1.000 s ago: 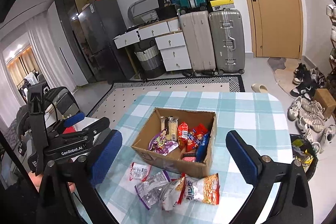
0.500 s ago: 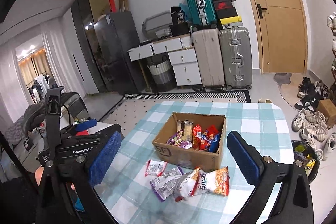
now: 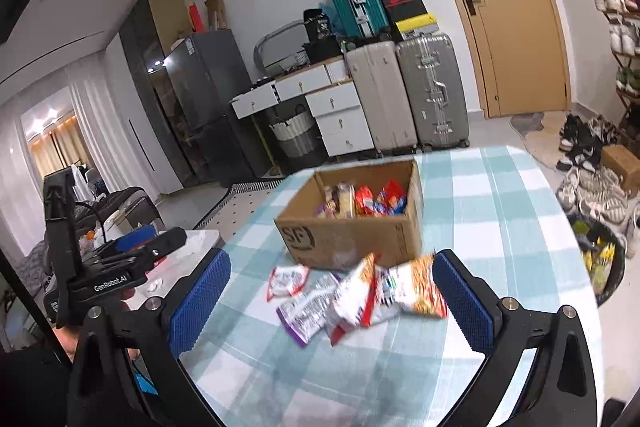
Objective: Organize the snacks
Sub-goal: 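Withdraw both tools from the box back over the remaining snacks, then lower the right gripper onto the white noodle snack bag and close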
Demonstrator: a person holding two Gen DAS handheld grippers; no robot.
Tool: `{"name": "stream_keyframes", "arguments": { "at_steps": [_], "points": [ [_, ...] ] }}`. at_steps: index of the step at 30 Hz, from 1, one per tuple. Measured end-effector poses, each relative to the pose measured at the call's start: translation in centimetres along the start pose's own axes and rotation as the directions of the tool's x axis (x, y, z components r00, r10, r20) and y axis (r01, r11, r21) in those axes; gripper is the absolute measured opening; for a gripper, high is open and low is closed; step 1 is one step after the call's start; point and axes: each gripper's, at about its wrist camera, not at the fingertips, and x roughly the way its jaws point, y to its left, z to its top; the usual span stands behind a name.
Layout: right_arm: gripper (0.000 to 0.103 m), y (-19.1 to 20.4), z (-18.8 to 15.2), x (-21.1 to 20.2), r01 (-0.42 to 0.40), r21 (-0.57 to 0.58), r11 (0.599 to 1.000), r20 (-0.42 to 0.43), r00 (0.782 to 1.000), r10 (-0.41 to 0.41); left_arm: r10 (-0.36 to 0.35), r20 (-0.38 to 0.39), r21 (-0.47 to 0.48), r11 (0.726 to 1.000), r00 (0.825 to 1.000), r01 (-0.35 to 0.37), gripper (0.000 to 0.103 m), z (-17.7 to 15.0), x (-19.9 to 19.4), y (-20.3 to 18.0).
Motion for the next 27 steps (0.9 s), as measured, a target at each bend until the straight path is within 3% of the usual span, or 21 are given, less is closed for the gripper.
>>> {"name": "stream_keyframes", "arguments": {
  "at_steps": [9, 17, 24, 26, 27],
  "points": [
    [0.103, -2.4, -3.8, 3.1, 0.031, -0.001, 1.000, -0.079, 0.996, -0.031, -0.060, -0.096, -0.009, 0.998, 0.994, 0.060, 0.102, -3.9, 4.4, -0.4],
    [0.103, -3.6, -4.6, 5.2, 0.003, 0.060, 0.998, -0.122, 0.992, 0.004, -0.117, -0.141, 0.002, 0.993, 0.983, 0.118, 0.102, -5.5, 7.5, -1.4],
    [0.102, -3.9, -4.8, 9.9, -0.036, 0.095, 0.995, -0.199, 0.979, 0.054, -0.153, -0.214, 0.032, 0.986, 0.965, 0.164, 0.102, -6.4, 11.4, -2.7],
    [0.098, -3.9, -4.8, 11.3, -0.056, 0.102, 0.993, -0.221, 0.972, 0.077, -0.162, -0.228, 0.041, 0.984, 0.960, 0.175, 0.101, -6.6, 12.4, -2.8],
    [0.091, -3.9, -4.8, 12.0, -0.064, 0.106, 0.992, -0.235, 0.968, 0.088, -0.164, -0.232, 0.045, 0.983, 0.959, 0.179, 0.101, -6.7, 12.8, -2.9]
  ]
}}
